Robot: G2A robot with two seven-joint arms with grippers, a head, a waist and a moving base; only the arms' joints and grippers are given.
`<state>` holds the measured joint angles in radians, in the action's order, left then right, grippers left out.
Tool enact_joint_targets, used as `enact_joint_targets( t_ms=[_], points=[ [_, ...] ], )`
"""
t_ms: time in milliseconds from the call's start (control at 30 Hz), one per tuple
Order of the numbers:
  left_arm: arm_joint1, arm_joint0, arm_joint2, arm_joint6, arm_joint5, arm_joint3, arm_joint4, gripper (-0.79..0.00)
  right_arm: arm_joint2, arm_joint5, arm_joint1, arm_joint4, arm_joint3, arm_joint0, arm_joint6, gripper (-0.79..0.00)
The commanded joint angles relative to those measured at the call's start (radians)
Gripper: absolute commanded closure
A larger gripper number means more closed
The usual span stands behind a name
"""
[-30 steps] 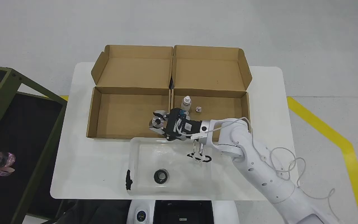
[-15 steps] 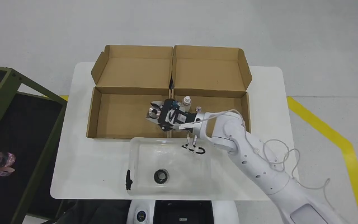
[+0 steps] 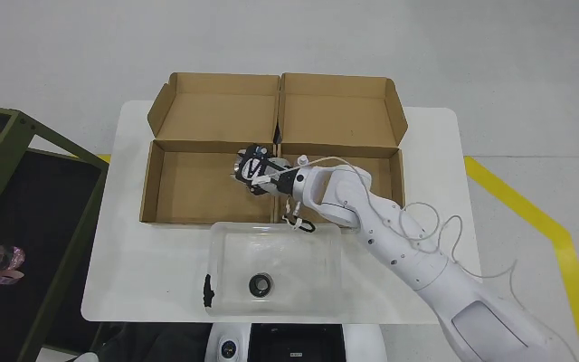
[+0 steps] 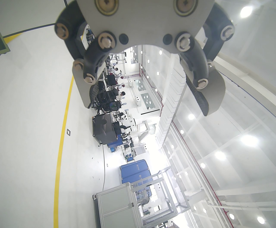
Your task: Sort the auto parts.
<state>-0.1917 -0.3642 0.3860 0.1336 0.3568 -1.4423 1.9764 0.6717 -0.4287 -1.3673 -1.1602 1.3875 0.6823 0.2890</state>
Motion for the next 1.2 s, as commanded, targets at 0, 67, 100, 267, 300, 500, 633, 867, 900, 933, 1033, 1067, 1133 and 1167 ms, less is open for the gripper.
enact_joint_targets(
  t_ms=[0, 67, 100, 267, 300, 500, 633, 867, 900, 933, 1033, 1067, 1133, 1167],
  points=[
    [0.0, 0.0, 0.0, 0.0, 0.0, 0.0, 0.0, -0.785, -0.013, 0.007, -0.009, -0.005, -0.025, -0.015, 0.008, 0.0],
    [0.0, 0.0, 0.0, 0.0, 0.0, 0.0, 0.0, -0.785, -0.024, 0.012, -0.02, -0.002, -0.057, -0.031, 0.014, 0.0],
    [0.0, 0.0, 0.0, 0.0, 0.0, 0.0, 0.0, -0.785, -0.03, 0.014, -0.026, 0.001, -0.071, -0.038, 0.013, 0.0],
    [0.0, 0.0, 0.0, 0.0, 0.0, 0.0, 0.0, -0.785, -0.057, 0.034, -0.053, -0.011, -0.134, -0.072, 0.031, 0.0],
    [0.0, 0.0, 0.0, 0.0, 0.0, 0.0, 0.0, -0.785, -0.062, 0.038, -0.058, -0.015, -0.145, -0.079, 0.035, 0.0],
    [0.0, 0.0, 0.0, 0.0, 0.0, 0.0, 0.0, -0.785, -0.09, 0.065, -0.087, -0.043, -0.199, -0.111, 0.062, 0.0],
    [0.0, 0.0, 0.0, 0.0, 0.0, 0.0, 0.0, -0.785, -0.109, 0.076, -0.107, -0.054, -0.228, -0.123, 0.075, 0.0],
    [0.0, 0.0, 0.0, 0.0, 0.0, 0.0, 0.0, -0.785, -0.135, 0.088, -0.138, -0.088, -0.277, -0.142, 0.1, 0.0],
    [0.0, 0.0, 0.0, 0.0, 0.0, 0.0, 0.0, -0.785, -0.139, 0.09, -0.142, -0.096, -0.282, -0.145, 0.106, 0.0],
    [0.0, 0.0, 0.0, 0.0, 0.0, 0.0, 0.0, -0.785, -0.141, 0.09, -0.146, -0.099, -0.287, -0.146, 0.109, 0.0],
    [0.0, 0.0, 0.0, 0.0, 0.0, 0.0, 0.0, -0.785, -0.149, 0.093, -0.158, -0.113, -0.299, -0.151, 0.119, -0.003],
    [0.0, 0.0, 0.0, 0.0, 0.0, 0.0, 0.0, -0.785, -0.15, 0.093, -0.161, -0.115, -0.304, -0.152, 0.121, -0.022],
    [0.0, 0.0, 0.0, 0.0, 0.0, 0.0, 0.0, -0.785, -0.152, 0.094, -0.168, -0.121, -0.313, -0.154, 0.128, -0.062],
    [0.0, 0.0, 0.0, 0.0, 0.0, 0.0, 0.0, -0.785, -0.153, 0.094, -0.171, -0.123, -0.318, -0.155, 0.131, -0.083]
  ],
)
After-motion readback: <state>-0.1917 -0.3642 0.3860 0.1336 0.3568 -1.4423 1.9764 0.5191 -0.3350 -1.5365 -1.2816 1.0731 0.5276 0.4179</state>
